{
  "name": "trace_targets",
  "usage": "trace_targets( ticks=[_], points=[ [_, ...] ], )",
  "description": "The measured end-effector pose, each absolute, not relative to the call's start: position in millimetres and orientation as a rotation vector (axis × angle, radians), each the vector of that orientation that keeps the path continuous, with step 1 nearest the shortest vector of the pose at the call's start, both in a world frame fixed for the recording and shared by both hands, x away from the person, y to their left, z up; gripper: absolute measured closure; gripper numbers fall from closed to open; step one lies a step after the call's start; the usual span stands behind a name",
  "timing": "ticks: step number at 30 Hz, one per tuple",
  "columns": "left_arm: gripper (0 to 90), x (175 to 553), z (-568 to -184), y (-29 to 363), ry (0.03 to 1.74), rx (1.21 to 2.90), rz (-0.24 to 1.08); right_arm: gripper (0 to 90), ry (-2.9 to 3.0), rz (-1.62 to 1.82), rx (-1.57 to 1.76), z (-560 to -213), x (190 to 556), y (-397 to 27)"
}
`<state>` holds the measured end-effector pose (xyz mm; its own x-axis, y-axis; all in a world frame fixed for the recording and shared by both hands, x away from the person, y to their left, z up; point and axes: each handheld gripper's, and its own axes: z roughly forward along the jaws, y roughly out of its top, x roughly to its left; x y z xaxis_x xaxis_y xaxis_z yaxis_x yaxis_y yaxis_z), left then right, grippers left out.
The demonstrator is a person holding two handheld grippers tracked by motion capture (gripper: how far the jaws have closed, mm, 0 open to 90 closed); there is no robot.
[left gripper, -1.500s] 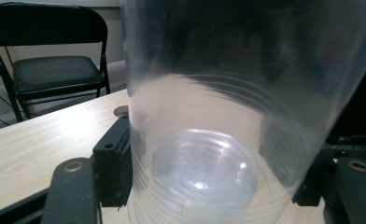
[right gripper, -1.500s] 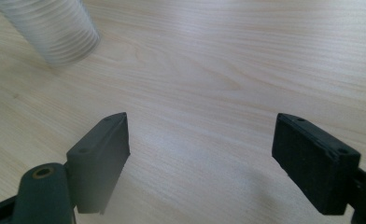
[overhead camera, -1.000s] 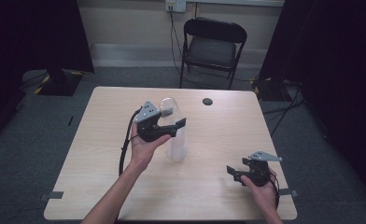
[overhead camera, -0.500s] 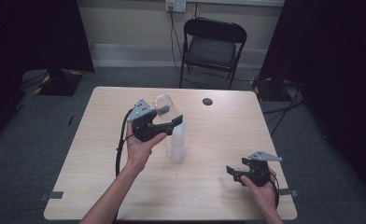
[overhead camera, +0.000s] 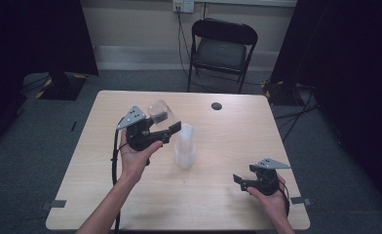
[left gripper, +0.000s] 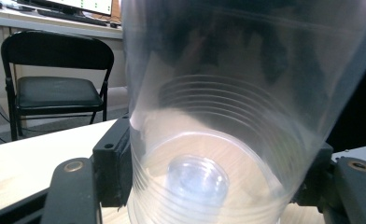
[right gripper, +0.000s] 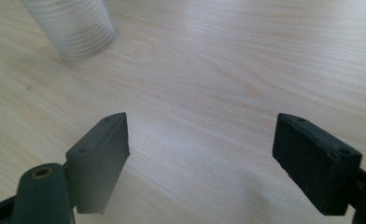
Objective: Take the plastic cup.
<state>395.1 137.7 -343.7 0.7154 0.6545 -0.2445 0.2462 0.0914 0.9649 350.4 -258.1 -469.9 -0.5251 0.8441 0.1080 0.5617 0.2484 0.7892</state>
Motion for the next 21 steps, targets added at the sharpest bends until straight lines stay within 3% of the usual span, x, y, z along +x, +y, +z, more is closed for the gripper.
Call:
trace_targets(
  ticks=[21],
  points=[
    [31.3,358.5,-353.4,138.3,0.797,1.568,0.209,31.0,2.188,1.282,1.106,-448.9,332.9,-220.8]
  ],
)
